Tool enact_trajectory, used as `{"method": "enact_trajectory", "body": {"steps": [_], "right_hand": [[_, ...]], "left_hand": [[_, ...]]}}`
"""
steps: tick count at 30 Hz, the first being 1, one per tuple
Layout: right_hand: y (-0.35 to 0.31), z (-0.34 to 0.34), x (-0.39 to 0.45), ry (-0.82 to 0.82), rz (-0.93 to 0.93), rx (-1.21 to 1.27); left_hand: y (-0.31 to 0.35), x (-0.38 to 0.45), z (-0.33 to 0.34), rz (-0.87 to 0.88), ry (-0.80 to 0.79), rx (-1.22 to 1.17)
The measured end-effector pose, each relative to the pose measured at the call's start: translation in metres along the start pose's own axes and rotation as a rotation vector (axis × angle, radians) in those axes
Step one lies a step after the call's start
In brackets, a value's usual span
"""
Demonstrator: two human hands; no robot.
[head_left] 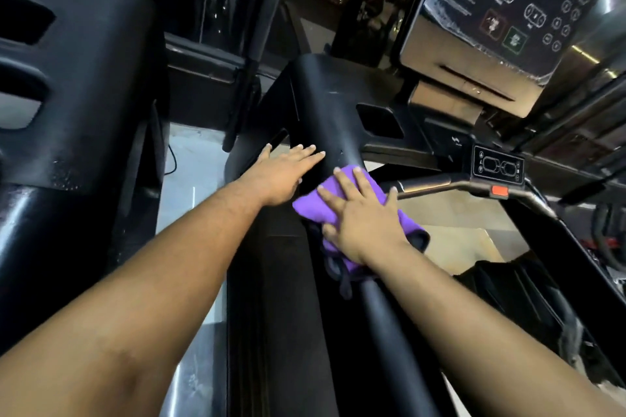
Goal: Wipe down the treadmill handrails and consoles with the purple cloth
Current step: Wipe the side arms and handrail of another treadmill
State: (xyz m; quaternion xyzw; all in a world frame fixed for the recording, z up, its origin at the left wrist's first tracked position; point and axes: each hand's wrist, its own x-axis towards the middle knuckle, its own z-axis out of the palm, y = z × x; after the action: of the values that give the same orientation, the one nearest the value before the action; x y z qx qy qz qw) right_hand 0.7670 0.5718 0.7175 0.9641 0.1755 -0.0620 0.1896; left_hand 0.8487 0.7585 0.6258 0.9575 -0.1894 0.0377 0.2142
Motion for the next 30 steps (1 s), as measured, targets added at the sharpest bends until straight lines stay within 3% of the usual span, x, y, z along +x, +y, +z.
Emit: {"method": "enact_trajectory", "body": {"steps": [3, 9, 16, 23, 27, 30], "right_hand": [[0.006, -0.005, 0.027, 0.028, 0.044, 0.072], [0.019, 0.012, -0.032, -0.024, 0.035, 0.087], [0.024, -0.02, 0.108, 0.047, 0.154, 0.217], [0.03, -0.007, 0.076, 0.012, 0.035, 0.084], [0.041, -0.025, 0.175, 0.055, 0.183, 0.185], [0.035, -0.032, 0.22, 0.062, 0.185, 0.119]], "left_hand": [[-0.002, 0.02, -0.007, -0.026, -0.005, -0.001], [-0.031, 0.044, -0.011, -0.004, -0.026, 0.038], [-0.052, 0.1, -0.035, 0.007, -0.014, 0.047], [-0.086, 0.144, -0.036, 0.028, 0.016, 0.009], [-0.089, 0.171, -0.046, 0.023, 0.037, -0.008], [-0.094, 0.181, -0.056, 0.016, 0.076, -0.068]]}}
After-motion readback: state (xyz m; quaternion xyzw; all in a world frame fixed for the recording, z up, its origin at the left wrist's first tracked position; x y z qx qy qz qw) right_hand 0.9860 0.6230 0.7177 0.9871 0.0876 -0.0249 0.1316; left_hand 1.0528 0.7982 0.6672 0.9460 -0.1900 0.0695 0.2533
